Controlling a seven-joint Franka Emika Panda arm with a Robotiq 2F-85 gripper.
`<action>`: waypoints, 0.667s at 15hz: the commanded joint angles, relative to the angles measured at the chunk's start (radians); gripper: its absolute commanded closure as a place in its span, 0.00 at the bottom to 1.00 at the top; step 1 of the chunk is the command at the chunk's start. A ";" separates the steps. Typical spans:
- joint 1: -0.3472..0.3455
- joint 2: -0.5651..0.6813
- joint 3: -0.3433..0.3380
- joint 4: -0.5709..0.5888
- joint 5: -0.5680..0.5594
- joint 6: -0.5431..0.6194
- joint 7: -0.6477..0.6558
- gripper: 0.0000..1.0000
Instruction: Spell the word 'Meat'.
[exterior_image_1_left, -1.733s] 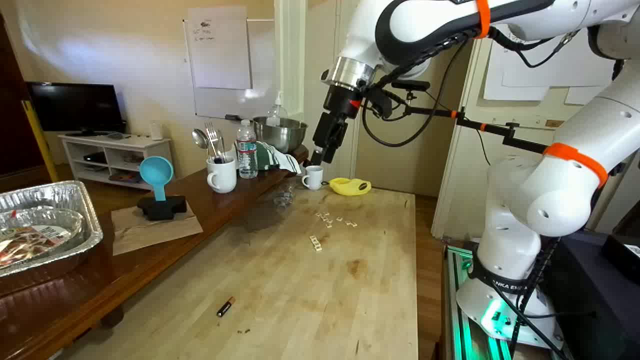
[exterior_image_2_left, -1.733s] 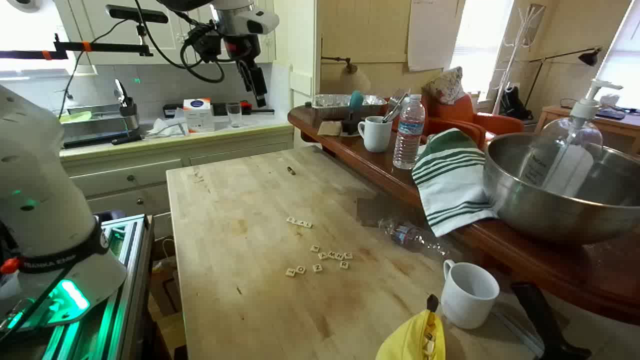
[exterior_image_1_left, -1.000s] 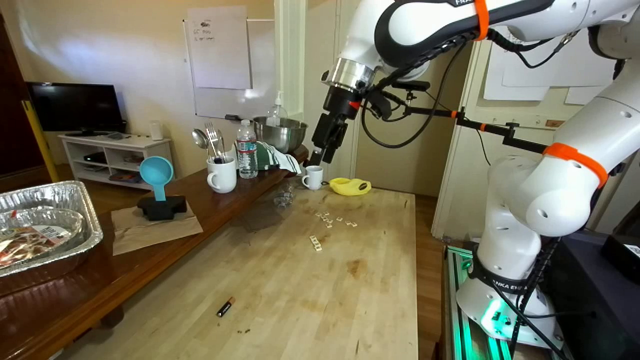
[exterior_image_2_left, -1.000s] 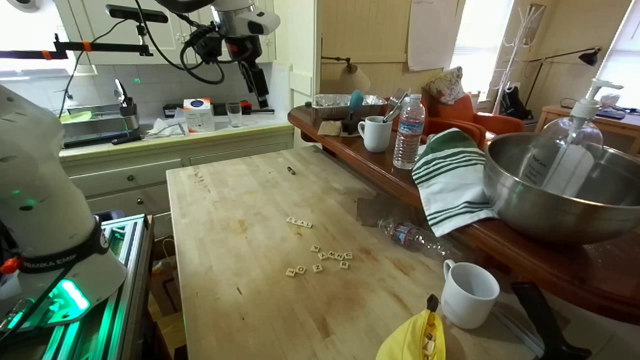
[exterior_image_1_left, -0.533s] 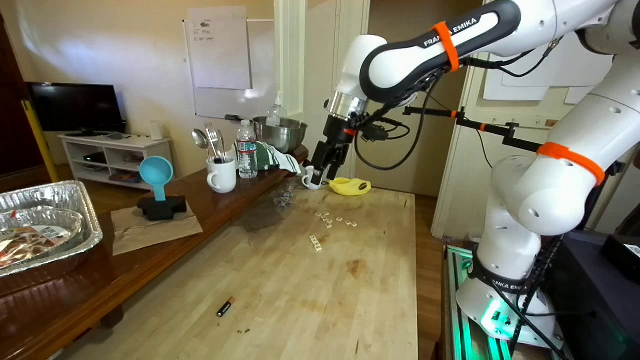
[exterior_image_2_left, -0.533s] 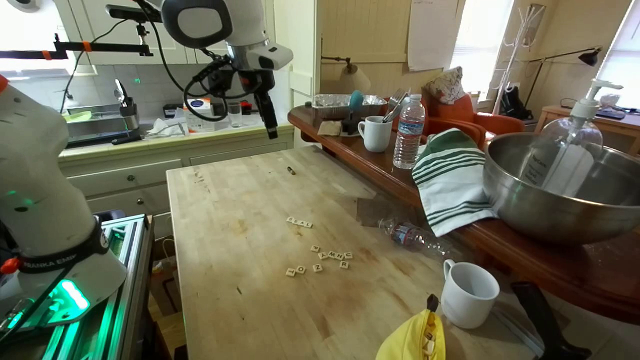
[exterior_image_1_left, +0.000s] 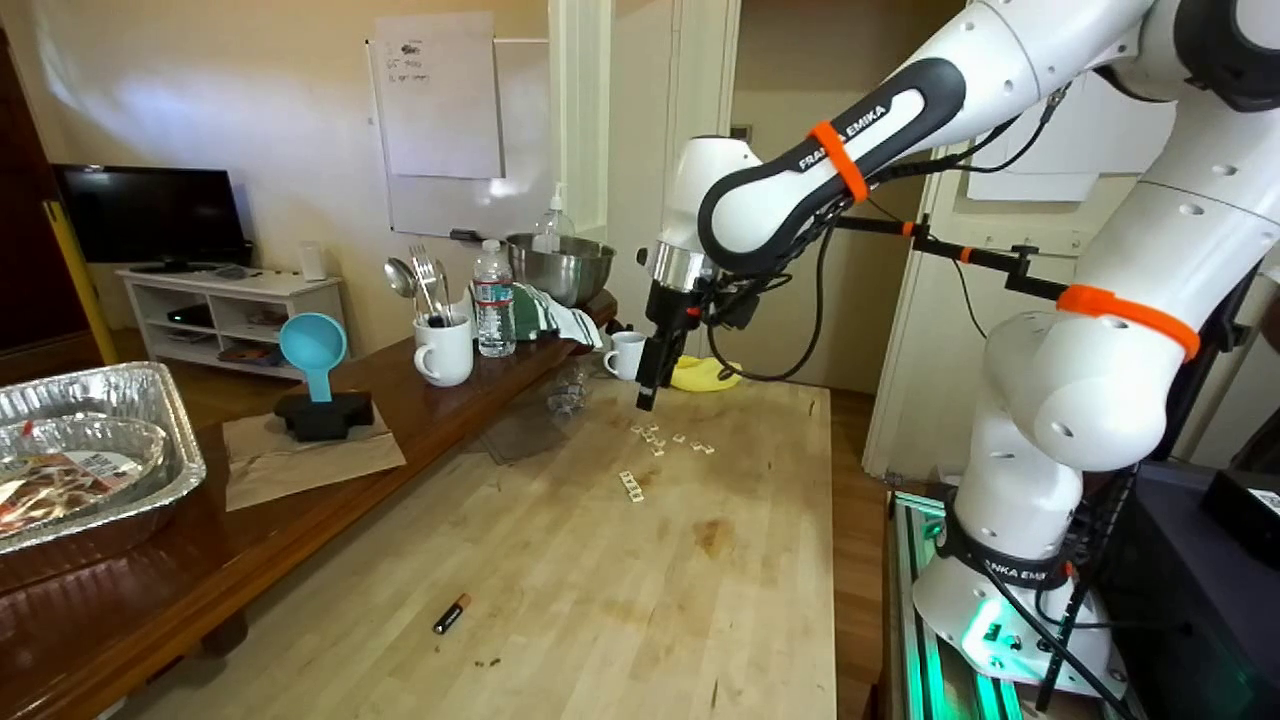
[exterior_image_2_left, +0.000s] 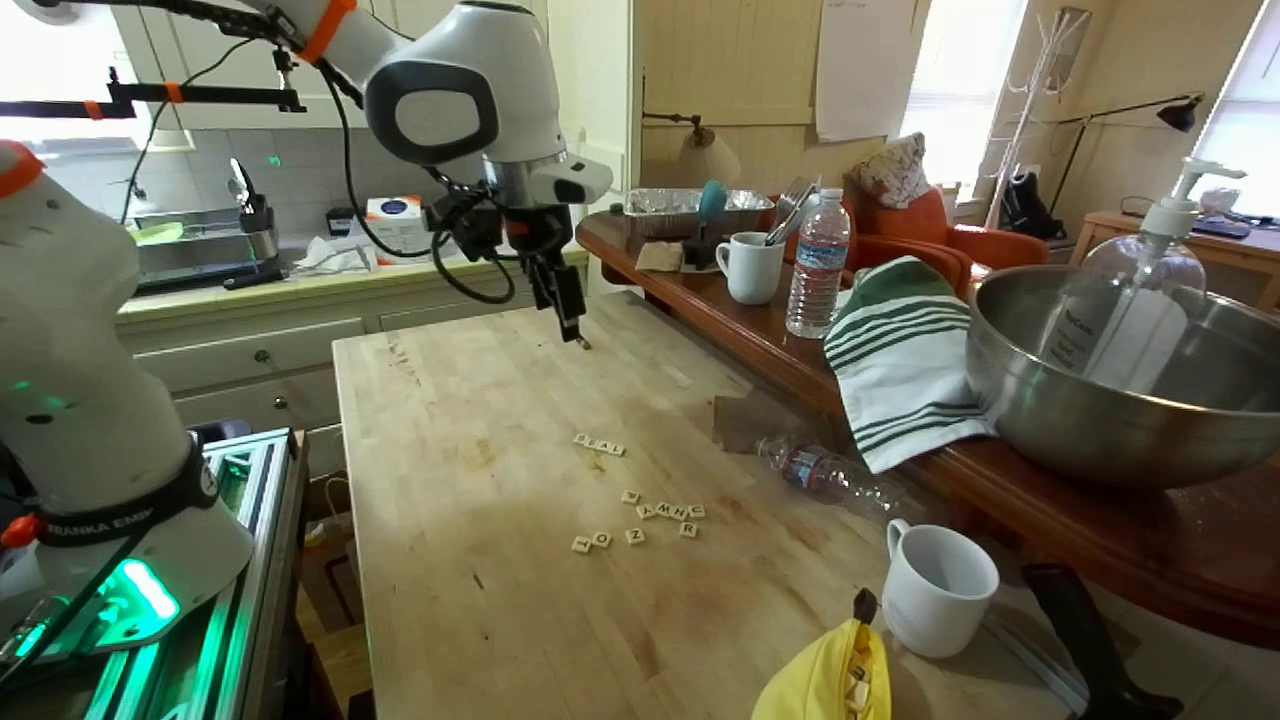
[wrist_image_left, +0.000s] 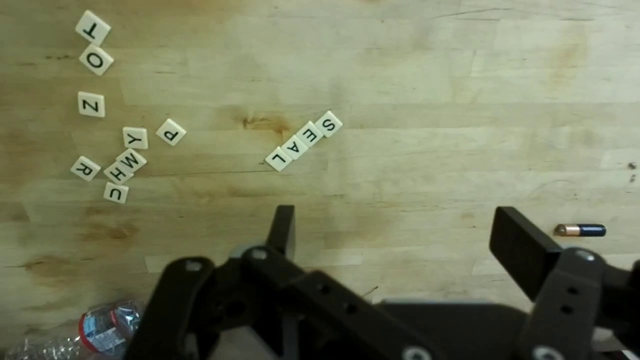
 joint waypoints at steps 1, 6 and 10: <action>0.003 0.019 -0.011 -0.003 -0.009 0.030 -0.024 0.00; 0.004 0.028 -0.013 -0.001 -0.009 0.041 -0.031 0.00; 0.009 0.036 -0.013 0.001 -0.022 0.029 -0.061 0.00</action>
